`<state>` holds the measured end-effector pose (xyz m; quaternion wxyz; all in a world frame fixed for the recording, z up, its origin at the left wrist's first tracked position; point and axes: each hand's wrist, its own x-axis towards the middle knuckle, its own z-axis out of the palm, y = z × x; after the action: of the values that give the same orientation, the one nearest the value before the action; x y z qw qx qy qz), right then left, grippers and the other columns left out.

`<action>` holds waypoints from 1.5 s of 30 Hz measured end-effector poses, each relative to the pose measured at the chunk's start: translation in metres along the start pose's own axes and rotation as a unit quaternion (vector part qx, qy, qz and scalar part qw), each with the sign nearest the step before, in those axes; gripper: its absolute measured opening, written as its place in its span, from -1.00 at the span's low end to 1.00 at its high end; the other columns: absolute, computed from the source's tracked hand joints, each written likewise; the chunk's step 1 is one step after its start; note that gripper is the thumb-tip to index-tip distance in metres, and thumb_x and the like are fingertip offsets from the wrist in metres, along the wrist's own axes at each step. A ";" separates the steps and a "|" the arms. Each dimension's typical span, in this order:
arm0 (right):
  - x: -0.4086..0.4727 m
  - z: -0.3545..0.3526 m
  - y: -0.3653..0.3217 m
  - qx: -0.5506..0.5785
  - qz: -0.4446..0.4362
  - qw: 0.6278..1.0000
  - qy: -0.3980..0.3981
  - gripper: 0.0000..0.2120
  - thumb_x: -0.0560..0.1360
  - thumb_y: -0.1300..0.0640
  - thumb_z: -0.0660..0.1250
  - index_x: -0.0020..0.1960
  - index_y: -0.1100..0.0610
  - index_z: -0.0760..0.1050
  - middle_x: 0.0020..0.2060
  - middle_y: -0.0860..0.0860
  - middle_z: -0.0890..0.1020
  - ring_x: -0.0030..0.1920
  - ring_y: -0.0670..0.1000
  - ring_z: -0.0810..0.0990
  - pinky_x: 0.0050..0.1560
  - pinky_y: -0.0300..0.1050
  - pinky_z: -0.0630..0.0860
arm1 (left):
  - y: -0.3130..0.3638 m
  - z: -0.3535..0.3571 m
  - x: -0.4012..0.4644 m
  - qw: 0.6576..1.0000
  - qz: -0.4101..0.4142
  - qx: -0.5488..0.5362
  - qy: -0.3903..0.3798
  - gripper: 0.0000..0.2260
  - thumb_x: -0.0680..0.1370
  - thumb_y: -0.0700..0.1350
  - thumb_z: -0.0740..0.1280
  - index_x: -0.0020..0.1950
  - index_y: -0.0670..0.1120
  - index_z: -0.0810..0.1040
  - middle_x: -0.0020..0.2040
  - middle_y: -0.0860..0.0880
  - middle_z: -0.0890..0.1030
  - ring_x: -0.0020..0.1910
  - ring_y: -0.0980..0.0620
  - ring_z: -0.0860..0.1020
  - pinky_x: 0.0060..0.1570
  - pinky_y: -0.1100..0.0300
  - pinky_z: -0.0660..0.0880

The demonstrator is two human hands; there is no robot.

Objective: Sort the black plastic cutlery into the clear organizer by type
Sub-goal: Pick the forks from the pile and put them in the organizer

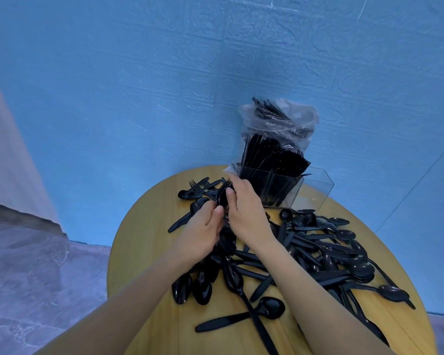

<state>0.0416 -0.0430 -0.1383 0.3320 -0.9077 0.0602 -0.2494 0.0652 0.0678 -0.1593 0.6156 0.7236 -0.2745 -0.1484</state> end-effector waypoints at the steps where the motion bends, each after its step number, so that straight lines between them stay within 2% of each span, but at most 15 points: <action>1: 0.005 0.003 0.000 0.005 0.001 1.000 -0.018 -0.60 0.65 0.13 0.02 0.47 0.15 0.25 0.27 0.10 0.45 0.26 0.04 0.43 0.19 -0.23 0.31 | -0.004 -0.005 0.003 1.000 -0.001 0.011 0.010 -0.77 0.66 -0.07 0.02 -0.11 -0.13 0.35 -0.37 0.01 0.30 -0.55 0.20 0.24 -0.54 0.37 0.21; 4: 0.026 0.007 0.004 0.018 0.025 0.998 -0.061 -0.64 0.65 0.13 0.04 0.40 0.20 0.35 0.26 0.12 0.52 0.27 0.08 0.46 0.19 -0.23 0.31 | -0.018 -0.026 0.012 0.998 -0.009 0.034 0.058 -0.74 0.66 -0.02 0.01 0.03 -0.08 0.45 -0.38 0.07 0.33 -0.51 0.17 0.28 -0.48 0.26 0.22; 7: 0.049 0.010 0.013 -0.054 0.055 0.994 -0.074 -0.73 0.63 0.18 0.12 0.25 0.25 0.47 0.16 0.12 0.55 0.17 0.09 0.50 0.09 -0.20 0.35 | -0.027 -0.047 0.023 0.993 -0.025 0.025 0.111 -0.72 0.67 -0.01 0.01 0.08 -0.09 0.46 -0.36 0.04 0.33 -0.47 0.13 0.27 -0.48 0.28 0.24; 10: 0.073 0.021 0.025 -0.119 0.081 0.982 -0.119 -0.75 0.60 0.19 0.18 0.23 0.21 0.48 0.15 0.13 0.53 0.11 0.09 0.50 0.06 -0.13 0.40 | -0.037 -0.060 0.034 0.989 -0.030 0.040 0.142 -0.72 0.67 -0.01 0.00 0.09 -0.10 0.46 -0.36 0.01 0.33 -0.44 0.10 0.30 -0.48 0.25 0.31; 13: 0.089 0.036 0.035 -0.174 0.091 0.964 -0.179 -0.80 0.57 0.16 0.23 0.14 0.23 0.46 0.09 0.14 0.52 0.08 0.14 0.53 -0.08 -0.12 0.43 | -0.048 -0.067 0.045 0.983 -0.018 0.068 0.169 -0.66 0.67 -0.02 -0.01 0.06 -0.19 0.47 -0.35 0.03 0.37 -0.31 0.08 0.35 -0.36 0.25 0.30; 17: 0.099 0.051 0.045 -0.244 0.105 0.932 -0.247 -0.63 0.58 0.05 0.23 0.29 0.24 0.34 0.20 0.19 0.43 0.21 0.18 0.41 0.06 -0.04 0.39 | -0.061 -0.070 0.054 0.973 0.000 0.116 0.199 -0.68 0.67 -0.04 -0.01 0.03 -0.14 0.49 -0.36 0.03 0.39 -0.39 0.16 0.36 -0.33 0.36 0.26; 20: 0.103 0.058 0.049 -0.260 0.107 0.929 -0.242 -0.66 0.59 0.05 0.20 0.26 0.24 0.35 0.17 0.20 0.45 0.21 0.20 0.40 0.09 -0.01 0.39 | -0.064 -0.067 0.057 0.972 0.012 0.135 0.192 -0.72 0.66 -0.02 0.00 0.02 -0.06 0.48 -0.35 0.05 0.39 -0.40 0.15 0.35 -0.38 0.36 0.28; 24: 0.101 0.059 0.047 -0.268 0.109 0.928 -0.234 -0.87 0.54 0.11 0.22 0.01 0.16 0.35 -0.06 0.13 0.46 0.08 0.16 0.41 -0.13 -0.04 0.39 | -0.067 -0.066 0.056 0.972 0.023 0.146 0.184 -0.73 0.66 -0.02 0.01 0.00 -0.03 0.48 -0.36 0.05 0.39 -0.41 0.15 0.34 -0.38 0.32 0.27; 27: 0.096 0.053 0.044 -0.275 0.110 0.927 -0.230 -0.80 0.51 0.14 0.28 0.10 0.19 0.42 0.04 0.12 0.52 0.15 0.15 0.43 -0.03 -0.03 0.46 | -0.067 -0.065 0.055 0.972 0.025 0.144 0.185 -0.73 0.66 -0.01 0.01 0.01 -0.02 0.48 -0.36 0.05 0.40 -0.38 0.11 0.37 -0.30 0.18 0.31; 30: 0.089 0.045 0.043 -0.276 0.117 0.927 -0.226 -0.70 0.49 0.16 0.33 0.20 0.19 0.45 0.10 0.11 0.55 0.11 0.13 0.49 0.05 -0.01 0.52 | -0.066 -0.065 0.055 0.972 0.025 0.138 0.188 -0.72 0.66 -0.02 0.01 0.01 -0.06 0.49 -0.36 0.05 0.40 -0.38 0.13 0.37 -0.30 0.20 0.31; 33: 0.084 0.040 0.044 -0.258 0.126 0.933 -0.216 -0.73 0.48 0.13 0.36 0.14 0.18 0.46 0.03 0.10 0.56 0.02 0.10 0.52 -0.05 -0.05 0.54 | -0.065 -0.064 0.054 0.972 0.025 0.140 0.188 -0.73 0.66 -0.01 0.01 0.03 -0.05 0.48 -0.35 0.03 0.42 -0.38 0.11 0.38 -0.30 0.18 0.32; 38: 0.082 0.044 0.040 -0.249 0.130 0.940 -0.194 -0.72 0.48 -0.01 0.38 0.00 0.17 0.39 -0.13 0.06 0.49 -0.07 0.07 0.46 -0.21 -0.08 0.40 | -0.064 -0.064 0.053 0.972 0.025 0.142 0.185 -0.74 0.66 -0.02 0.01 0.03 -0.03 0.47 -0.36 0.05 0.42 -0.40 0.13 0.37 -0.34 0.21 0.30; 40: 0.081 0.047 0.039 -0.247 0.137 0.940 -0.191 -0.74 0.49 0.02 0.37 -0.04 0.15 0.35 -0.18 0.04 0.46 -0.12 0.07 0.44 -0.23 -0.09 0.38 | -0.064 -0.064 0.053 0.972 0.026 0.145 0.185 -0.74 0.66 -0.01 0.01 0.02 -0.02 0.47 -0.36 0.06 0.42 -0.40 0.14 0.37 -0.34 0.21 0.30; 43: 0.081 0.046 0.038 -0.249 0.139 0.942 -0.177 -0.82 0.49 0.09 0.35 -0.03 0.16 0.43 -0.16 0.06 0.51 -0.13 0.09 0.49 -0.26 -0.11 0.41 | -0.066 -0.064 0.053 0.972 0.025 0.145 0.184 -0.74 0.66 -0.02 0.01 0.01 -0.02 0.48 -0.37 0.05 0.42 -0.41 0.14 0.37 -0.34 0.22 0.29; 45: 0.079 0.042 0.041 -0.241 0.141 0.946 -0.165 -0.91 0.47 0.16 0.32 -0.12 0.17 0.44 -0.23 0.05 0.51 -0.22 0.07 0.49 -0.33 -0.14 0.39 | -0.066 -0.064 0.054 0.972 0.025 0.145 0.184 -0.74 0.66 -0.02 0.01 0.03 -0.02 0.48 -0.37 0.05 0.42 -0.41 0.13 0.37 -0.35 0.23 0.29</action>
<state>0.1330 -0.0721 -0.1592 0.1408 -0.9712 0.1906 -0.0247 0.1582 0.0948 -0.2046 0.5474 0.8131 -0.1931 0.0442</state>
